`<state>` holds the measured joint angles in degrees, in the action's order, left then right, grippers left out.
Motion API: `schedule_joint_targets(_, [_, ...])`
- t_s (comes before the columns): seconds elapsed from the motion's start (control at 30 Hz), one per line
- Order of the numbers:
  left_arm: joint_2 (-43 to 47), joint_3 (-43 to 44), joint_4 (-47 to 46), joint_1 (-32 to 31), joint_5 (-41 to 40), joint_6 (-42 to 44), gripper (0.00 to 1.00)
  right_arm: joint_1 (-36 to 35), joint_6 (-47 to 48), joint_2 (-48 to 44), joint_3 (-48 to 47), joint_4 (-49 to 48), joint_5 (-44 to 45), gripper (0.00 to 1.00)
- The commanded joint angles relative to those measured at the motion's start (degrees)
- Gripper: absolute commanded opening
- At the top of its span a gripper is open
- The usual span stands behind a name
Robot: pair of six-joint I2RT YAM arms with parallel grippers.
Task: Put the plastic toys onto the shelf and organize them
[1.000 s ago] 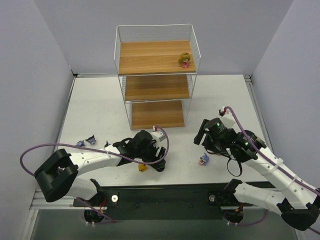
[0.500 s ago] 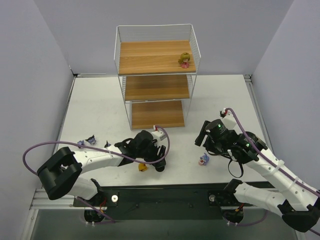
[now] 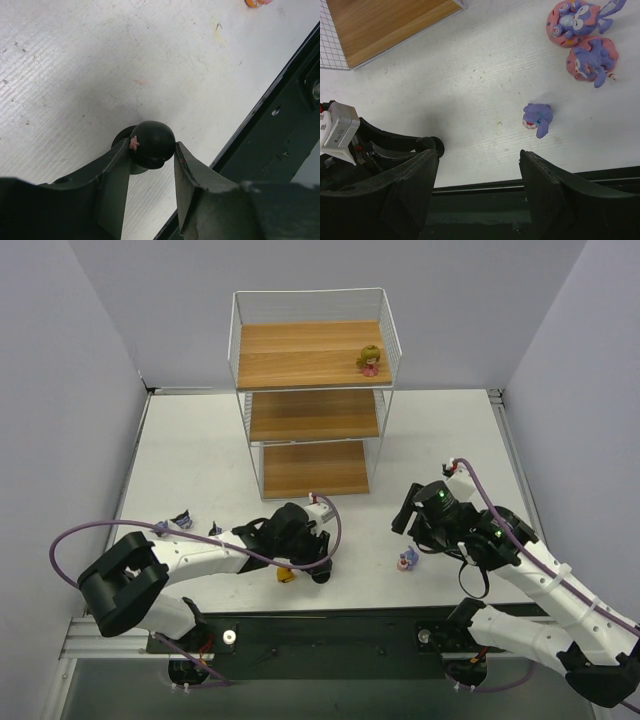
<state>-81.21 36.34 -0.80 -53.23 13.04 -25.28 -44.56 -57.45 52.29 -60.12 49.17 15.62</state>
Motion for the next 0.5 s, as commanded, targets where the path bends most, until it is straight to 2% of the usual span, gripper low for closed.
schedule_joint_targets(0.0, [0.61,0.66,-1.58,-0.47,-0.03,-0.3,0.21,0.43,-0.56,-0.96,1.05,2.51,0.64,0.67])
schedule_joint_targets(0.13, [2.54,2.33,0.7,-0.64,-1.61,-0.3,0.09,0.52,-0.82,-1.49,1.06,2.6,1.17,0.66])
schedule_joint_targets(0.33, [6.93,11.98,15.28,-0.73,-8.46,-1.79,0.08,0.96,-0.56,-1.49,0.36,2.69,1.96,0.66])
schedule_joint_targets(0.47, [9.66,26.02,26.88,-0.64,-14.16,-4.33,0.11,2.01,0.58,-0.27,-0.79,2.6,2.66,0.66])
